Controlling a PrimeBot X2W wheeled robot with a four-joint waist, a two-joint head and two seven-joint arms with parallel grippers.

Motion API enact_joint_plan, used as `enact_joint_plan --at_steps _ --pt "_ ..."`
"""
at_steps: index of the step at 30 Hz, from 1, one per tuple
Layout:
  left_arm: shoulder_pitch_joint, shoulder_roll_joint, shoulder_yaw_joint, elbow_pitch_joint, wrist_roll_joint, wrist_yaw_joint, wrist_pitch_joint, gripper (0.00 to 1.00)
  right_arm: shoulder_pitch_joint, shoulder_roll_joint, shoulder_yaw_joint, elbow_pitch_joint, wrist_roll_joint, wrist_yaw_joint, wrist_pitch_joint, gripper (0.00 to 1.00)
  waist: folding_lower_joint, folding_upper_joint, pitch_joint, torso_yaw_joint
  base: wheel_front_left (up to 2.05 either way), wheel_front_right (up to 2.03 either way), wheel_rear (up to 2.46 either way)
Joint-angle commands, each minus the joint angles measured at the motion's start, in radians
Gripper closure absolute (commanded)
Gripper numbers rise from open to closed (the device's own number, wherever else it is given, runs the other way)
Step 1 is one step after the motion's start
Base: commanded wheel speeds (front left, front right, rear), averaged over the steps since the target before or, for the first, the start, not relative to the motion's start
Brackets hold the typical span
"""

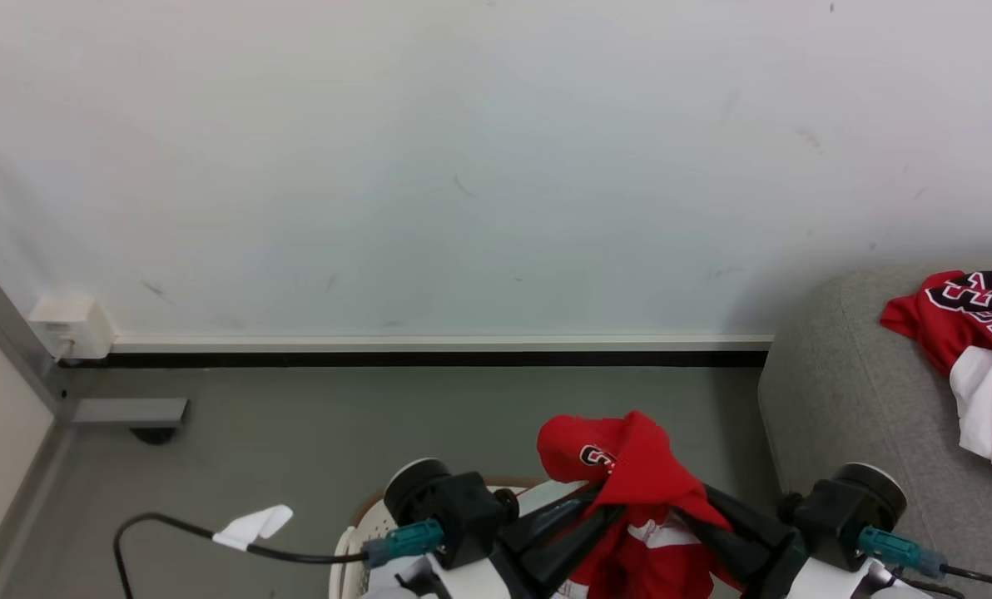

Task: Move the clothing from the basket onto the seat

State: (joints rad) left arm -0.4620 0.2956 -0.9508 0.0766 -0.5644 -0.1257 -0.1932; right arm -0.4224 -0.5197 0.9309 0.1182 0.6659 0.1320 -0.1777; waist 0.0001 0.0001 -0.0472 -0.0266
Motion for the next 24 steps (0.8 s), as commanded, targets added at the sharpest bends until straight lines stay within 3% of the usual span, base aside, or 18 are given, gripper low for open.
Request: enact_joint_plan --at_steps 1,10,24 --pt "-0.003 0.004 0.003 0.015 0.011 0.004 -0.011 0.00 0.000 -0.006 -0.014 0.005 0.009 -0.003 -0.013 1.00 -0.0001 -0.0001 0.002 -0.003 0.00 0.00 0.00" --pt "0.016 -0.015 0.007 0.097 0.037 0.022 -0.051 0.00 0.035 -0.008 -0.089 -0.004 -0.005 -0.002 -0.039 1.00 -0.0001 -0.0001 0.012 -0.047 0.00 0.00 0.00" --pt "0.023 -0.063 0.032 0.176 0.047 0.020 -0.072 0.00 0.064 -0.027 -0.183 -0.047 -0.034 -0.002 -0.021 1.00 -0.0001 -0.0001 0.060 -0.219 0.00 0.00 0.00"
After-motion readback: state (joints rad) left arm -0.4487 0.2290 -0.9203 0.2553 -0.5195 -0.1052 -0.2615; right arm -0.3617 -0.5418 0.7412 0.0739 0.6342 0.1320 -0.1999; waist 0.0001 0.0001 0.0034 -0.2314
